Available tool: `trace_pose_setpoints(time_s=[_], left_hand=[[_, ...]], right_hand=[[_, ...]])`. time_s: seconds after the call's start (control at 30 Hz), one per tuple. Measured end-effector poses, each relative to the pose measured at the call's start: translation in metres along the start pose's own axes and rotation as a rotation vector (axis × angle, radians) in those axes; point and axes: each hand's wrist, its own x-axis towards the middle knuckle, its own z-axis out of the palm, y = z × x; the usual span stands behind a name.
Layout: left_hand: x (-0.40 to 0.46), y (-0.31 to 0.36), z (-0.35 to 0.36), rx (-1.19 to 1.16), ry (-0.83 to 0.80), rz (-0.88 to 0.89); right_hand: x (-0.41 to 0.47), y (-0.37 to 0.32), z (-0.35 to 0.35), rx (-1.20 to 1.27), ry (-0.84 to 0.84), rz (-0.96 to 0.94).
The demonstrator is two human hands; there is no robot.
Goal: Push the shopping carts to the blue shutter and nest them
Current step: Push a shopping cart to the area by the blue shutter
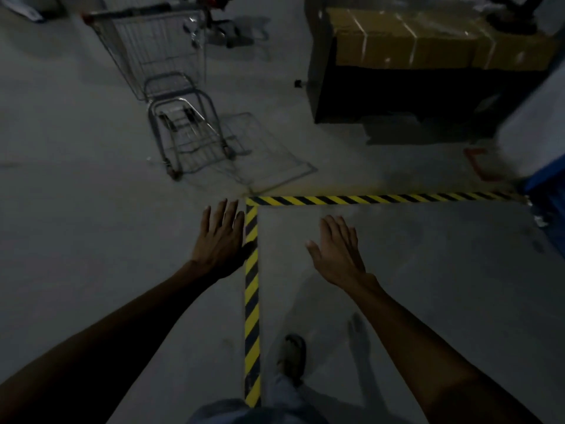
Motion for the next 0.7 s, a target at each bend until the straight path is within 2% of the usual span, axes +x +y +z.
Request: trace_pose_setpoints(time_s=[0.13, 0.3, 0.53, 0.7], left_hand=[[0.051, -0.023, -0.014, -0.035, 0.023, -0.145], [0.104, -0.063, -0.025, -0.059, 0.081, -0.277], [0.201, -0.155, -0.025, -0.074, 0.106, -0.346], [0.291, -0.222, -0.039, -0.103, 0.100, -0.346]], right_hand=[[0.086, -0.016, -0.018, -0.031, -0.040, -0.105], [0.183, -0.050, -0.030, -0.064, 0.009, -0.290], [0.328, -0.113, -0.038, -0.057, 0.043, -0.436], [0.432, -0.156, -0.061, -0.065, 0.060, -0.467]])
